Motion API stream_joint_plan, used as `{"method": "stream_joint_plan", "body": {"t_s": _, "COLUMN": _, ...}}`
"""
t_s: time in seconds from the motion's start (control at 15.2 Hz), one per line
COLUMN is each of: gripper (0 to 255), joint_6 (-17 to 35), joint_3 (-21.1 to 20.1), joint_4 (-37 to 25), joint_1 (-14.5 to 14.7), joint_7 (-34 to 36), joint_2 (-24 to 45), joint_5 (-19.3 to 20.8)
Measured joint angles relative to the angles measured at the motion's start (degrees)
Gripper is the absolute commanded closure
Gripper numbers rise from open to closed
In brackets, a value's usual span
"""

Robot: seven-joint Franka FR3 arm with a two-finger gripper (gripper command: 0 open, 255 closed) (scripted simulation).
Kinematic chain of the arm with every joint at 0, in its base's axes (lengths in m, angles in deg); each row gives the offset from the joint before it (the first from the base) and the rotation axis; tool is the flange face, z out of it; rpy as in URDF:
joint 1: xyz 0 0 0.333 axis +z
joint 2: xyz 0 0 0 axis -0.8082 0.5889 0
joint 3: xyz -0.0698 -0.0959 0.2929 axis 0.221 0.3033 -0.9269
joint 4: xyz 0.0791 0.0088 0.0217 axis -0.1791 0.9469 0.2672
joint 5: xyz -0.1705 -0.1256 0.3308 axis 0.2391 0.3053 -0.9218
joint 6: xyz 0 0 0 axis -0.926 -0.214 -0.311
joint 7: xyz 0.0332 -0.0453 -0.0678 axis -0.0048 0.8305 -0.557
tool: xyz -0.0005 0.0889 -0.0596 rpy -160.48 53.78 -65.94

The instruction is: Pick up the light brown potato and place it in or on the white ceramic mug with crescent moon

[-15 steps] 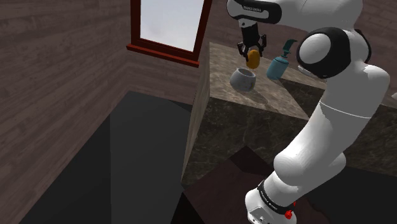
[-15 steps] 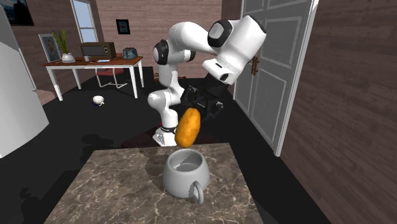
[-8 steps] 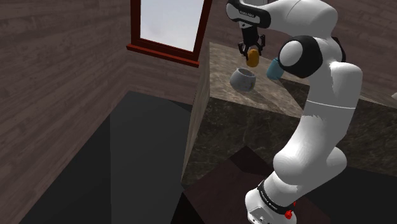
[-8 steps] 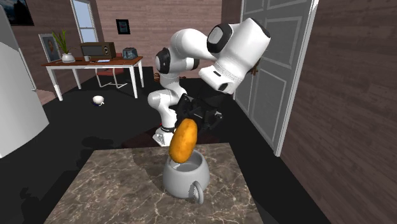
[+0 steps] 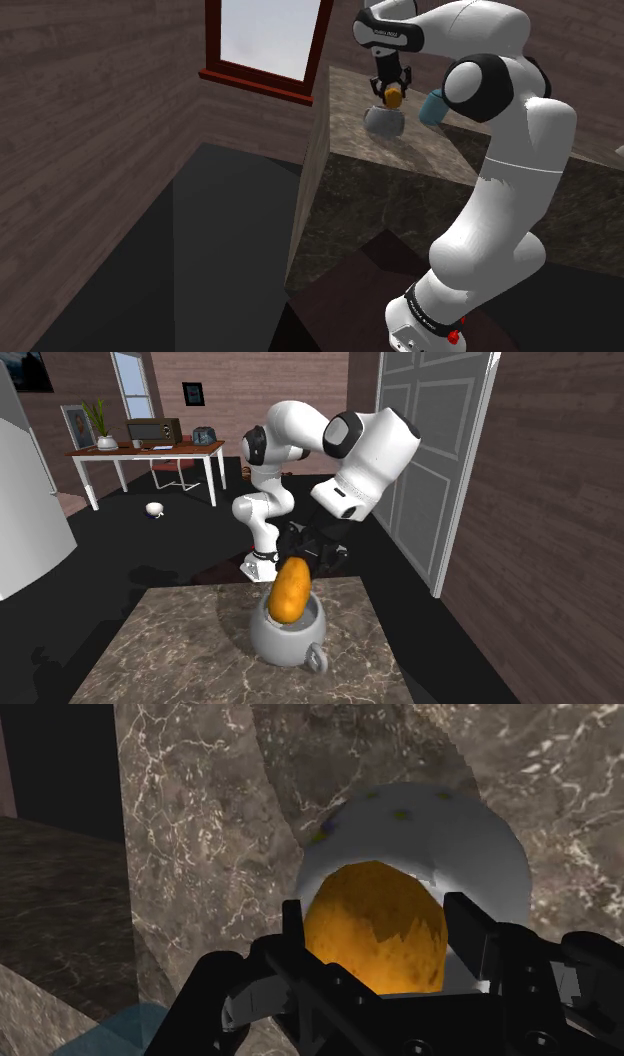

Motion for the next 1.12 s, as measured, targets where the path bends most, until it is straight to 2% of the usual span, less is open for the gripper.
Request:
{"method": "stream_joint_plan", "body": {"t_s": 0.26, "gripper": 255, "joint_6": 2.9, "joint_3": 0.0, "joint_4": 3.8, "joint_1": -0.4, "joint_7": 1.5, "joint_2": -0.9, "joint_5": -0.1}}
{"method": "stream_joint_plan", "body": {"t_s": 0.66, "gripper": 255, "joint_6": 3.3, "joint_3": 0.0, "joint_4": 4.2, "joint_1": -0.5, "joint_7": 1.8, "joint_2": -1.0, "joint_5": 0.0}}
{"method": "stream_joint_plan", "body": {"t_s": 0.73, "gripper": 0, "joint_6": 3.4, "joint_3": 0.0, "joint_4": 4.5, "joint_1": -0.5, "joint_7": 1.8, "joint_2": -1.2, "joint_5": 0.0}}
{"method": "stream_joint_plan", "body": {"t_s": 1.12, "gripper": 0, "joint_6": 3.5, "joint_3": -0.2, "joint_4": 4.8, "joint_1": -0.4, "joint_7": 1.8, "joint_2": -0.8, "joint_5": -0.3}}
